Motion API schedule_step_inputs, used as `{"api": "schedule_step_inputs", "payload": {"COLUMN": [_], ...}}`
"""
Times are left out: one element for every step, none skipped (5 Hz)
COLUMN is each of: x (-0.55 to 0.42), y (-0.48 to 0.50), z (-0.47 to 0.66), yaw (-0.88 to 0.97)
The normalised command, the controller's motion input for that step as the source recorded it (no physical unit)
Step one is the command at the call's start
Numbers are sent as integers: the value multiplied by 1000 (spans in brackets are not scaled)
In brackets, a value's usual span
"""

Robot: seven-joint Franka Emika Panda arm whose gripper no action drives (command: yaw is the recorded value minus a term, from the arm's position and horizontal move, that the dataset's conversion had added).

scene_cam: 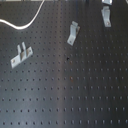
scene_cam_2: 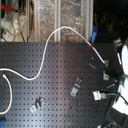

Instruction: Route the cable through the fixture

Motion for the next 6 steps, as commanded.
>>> {"api": "schedule_step_inputs", "payload": {"x": [-24,32,63,35,0,1], "y": [-49,-102,-28,44,-1,-3], "z": [-2,0,46,124,169,180], "yaw": [0,-323,-691,-897,-999,-998]}}
